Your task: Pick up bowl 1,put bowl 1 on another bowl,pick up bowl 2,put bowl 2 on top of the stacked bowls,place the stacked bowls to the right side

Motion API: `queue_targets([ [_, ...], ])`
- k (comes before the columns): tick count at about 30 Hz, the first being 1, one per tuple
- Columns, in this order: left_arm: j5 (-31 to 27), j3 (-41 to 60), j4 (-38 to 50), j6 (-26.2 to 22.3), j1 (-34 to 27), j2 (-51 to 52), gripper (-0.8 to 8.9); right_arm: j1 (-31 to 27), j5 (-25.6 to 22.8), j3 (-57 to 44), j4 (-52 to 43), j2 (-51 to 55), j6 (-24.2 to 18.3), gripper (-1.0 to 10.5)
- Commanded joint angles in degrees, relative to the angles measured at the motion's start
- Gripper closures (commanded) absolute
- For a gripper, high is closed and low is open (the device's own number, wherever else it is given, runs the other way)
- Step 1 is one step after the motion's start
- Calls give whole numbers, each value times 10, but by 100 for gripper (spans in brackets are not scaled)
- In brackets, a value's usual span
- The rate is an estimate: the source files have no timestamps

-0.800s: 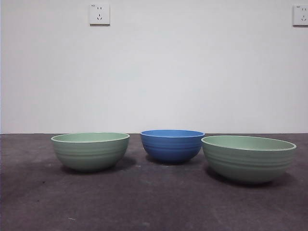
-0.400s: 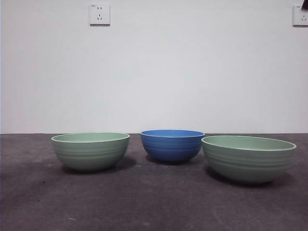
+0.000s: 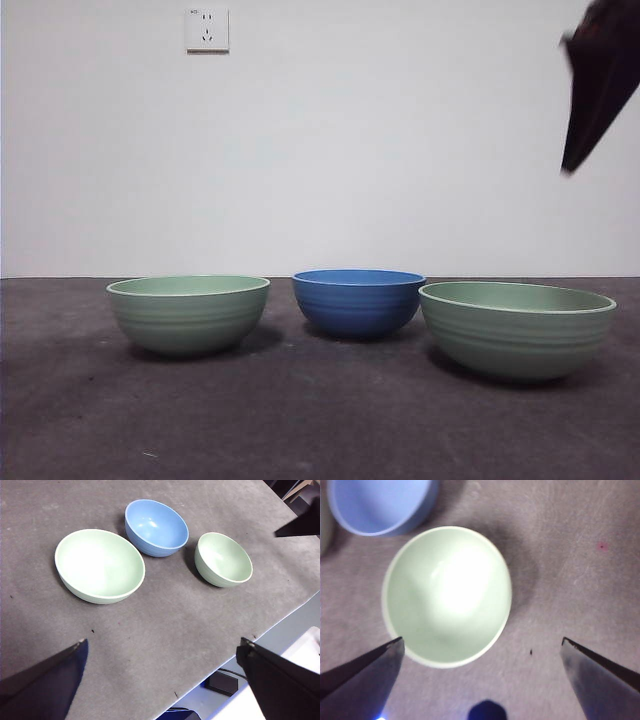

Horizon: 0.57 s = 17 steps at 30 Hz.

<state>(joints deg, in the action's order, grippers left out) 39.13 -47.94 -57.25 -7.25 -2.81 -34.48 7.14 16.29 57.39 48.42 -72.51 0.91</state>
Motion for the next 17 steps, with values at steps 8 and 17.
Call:
queue_targets([
  [8, -1, -2, 1, 2, 2, 1, 310, 2, -3, 1, -65, -147, 7, 547],
  [17, -1, -2, 1, 2, 2, 1, 310, 2, -2, 1, -94, -195, 7, 898],
])
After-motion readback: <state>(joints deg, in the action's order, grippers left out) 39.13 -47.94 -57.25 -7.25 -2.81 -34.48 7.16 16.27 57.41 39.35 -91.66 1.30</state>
